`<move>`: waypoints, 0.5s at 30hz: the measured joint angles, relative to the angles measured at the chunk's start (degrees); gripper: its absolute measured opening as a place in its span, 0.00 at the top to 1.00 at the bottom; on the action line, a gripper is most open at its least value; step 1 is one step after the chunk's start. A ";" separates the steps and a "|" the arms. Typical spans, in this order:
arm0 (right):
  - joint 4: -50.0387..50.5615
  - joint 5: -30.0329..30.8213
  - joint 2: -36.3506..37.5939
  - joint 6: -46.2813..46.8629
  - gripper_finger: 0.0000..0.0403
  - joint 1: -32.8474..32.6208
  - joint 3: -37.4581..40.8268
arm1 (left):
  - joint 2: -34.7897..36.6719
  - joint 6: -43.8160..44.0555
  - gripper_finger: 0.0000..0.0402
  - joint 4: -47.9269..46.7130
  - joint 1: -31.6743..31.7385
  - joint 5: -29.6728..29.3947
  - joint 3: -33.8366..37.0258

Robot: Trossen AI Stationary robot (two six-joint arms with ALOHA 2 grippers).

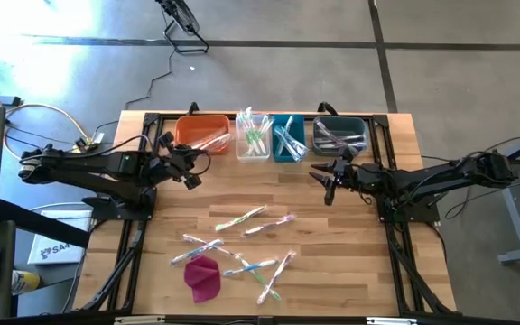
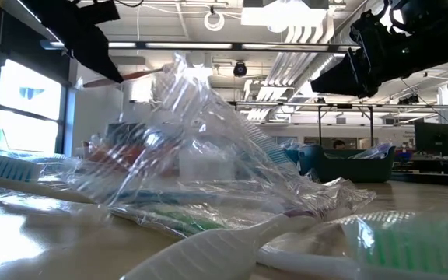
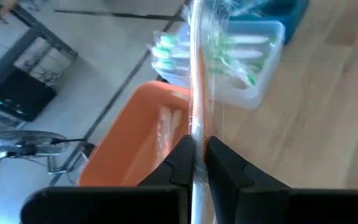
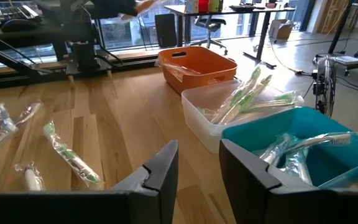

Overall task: Pick & Place Toothbrushes
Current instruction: Put the orange toothbrush into the orange bin

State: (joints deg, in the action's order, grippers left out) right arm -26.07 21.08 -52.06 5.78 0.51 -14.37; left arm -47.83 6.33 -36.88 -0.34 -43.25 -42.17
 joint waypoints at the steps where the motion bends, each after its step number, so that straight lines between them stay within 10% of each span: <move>1: 0.07 -0.02 0.01 -0.02 0.73 -0.02 0.00 | 0.00 -0.02 0.95 0.19 0.00 -0.82 -0.06; 15: 0.31 -0.03 0.01 -0.02 0.73 -0.01 0.00 | -1.62 -3.77 0.95 0.46 18.13 8.19 -0.06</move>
State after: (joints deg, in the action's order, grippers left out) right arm -25.76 21.05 -52.05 5.76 0.50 -14.37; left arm -49.45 2.55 -36.42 17.79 -35.06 -42.23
